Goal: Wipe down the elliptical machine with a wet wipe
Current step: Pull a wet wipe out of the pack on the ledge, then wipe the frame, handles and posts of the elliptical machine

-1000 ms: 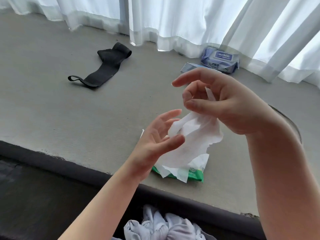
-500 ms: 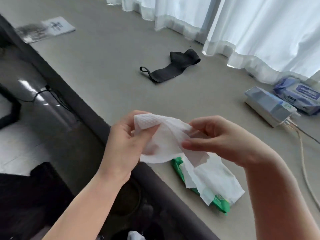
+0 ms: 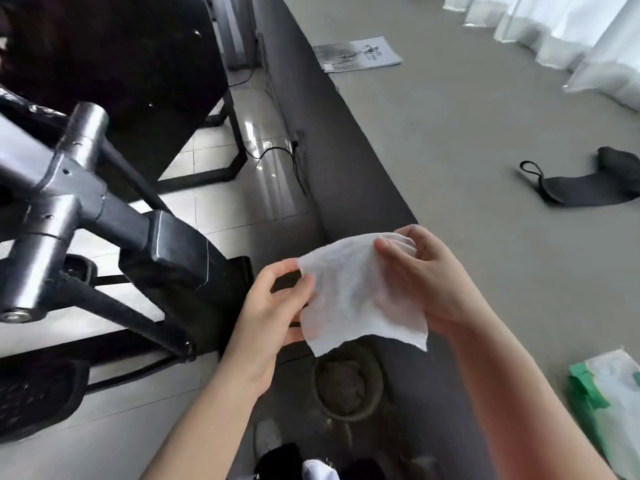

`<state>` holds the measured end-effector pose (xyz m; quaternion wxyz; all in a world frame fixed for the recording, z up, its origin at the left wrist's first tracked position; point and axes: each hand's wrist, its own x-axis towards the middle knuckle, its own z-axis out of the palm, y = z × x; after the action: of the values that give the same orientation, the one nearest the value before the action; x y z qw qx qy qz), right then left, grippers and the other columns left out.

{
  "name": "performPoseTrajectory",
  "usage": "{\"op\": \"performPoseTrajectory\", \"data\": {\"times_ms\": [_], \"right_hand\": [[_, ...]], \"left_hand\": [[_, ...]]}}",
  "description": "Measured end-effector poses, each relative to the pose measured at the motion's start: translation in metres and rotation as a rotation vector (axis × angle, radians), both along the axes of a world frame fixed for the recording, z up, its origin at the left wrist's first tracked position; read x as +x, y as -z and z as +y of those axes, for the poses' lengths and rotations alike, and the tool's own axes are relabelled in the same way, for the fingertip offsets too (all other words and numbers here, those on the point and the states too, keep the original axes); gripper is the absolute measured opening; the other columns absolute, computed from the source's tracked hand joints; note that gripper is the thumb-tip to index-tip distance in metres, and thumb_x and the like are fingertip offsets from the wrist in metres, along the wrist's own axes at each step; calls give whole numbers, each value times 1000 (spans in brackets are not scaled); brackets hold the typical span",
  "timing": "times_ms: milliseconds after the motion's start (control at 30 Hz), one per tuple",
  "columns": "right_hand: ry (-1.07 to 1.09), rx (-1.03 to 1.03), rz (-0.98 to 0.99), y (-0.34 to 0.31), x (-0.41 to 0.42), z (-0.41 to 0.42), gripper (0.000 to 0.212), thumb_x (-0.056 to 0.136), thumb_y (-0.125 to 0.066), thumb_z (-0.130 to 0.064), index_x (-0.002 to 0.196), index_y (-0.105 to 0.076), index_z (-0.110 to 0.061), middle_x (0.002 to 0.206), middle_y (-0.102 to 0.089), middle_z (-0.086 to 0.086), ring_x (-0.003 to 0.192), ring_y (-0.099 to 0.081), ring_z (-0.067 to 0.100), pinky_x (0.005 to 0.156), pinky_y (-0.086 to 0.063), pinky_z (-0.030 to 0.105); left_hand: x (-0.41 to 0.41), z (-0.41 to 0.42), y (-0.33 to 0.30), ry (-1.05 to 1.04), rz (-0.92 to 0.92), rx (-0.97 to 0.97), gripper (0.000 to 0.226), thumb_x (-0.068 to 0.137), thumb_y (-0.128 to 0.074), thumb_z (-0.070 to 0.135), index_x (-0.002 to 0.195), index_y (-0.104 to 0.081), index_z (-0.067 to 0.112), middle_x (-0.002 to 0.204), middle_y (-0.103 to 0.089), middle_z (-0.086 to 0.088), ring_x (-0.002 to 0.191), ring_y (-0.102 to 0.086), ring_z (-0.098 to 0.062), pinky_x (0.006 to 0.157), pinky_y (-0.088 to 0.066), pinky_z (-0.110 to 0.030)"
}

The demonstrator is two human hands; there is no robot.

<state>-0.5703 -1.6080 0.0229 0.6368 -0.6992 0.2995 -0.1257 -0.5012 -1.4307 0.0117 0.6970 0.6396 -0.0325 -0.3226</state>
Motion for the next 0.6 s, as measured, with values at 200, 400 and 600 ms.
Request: {"op": "performPoseTrajectory", "data": {"times_ms": [200,400,600], "right_hand": [[-147,180,52,29,41,50,61,71,-81,-33,123,-52,-46,86,-66,-1,82,-66,15,77,-51,35],[-376,-36,106,27,76,97,73,67,-80,-6,121,-53,-47,121,-50,-5,83,-55,12,71,-46,22],[-511,-566,94,17,131,144,34,81,-74,-9,100,-67,-37,119,-41,-14,86,-49,-1,72,-40,3]], "left_hand": [[49,63,21,-173,-162,109,32,88,-67,7,106,-61,33,78,-69,1,80,-63,-11,78,-49,-35],[85,120,23,-9,-420,270,41,80,-75,5,95,-66,42,98,-65,30,80,-63,-4,70,-48,-12],[117,173,10,5,-764,436,61,72,-82,3,110,-60,45,109,-55,26,77,-57,-6,73,-44,-14]]}}
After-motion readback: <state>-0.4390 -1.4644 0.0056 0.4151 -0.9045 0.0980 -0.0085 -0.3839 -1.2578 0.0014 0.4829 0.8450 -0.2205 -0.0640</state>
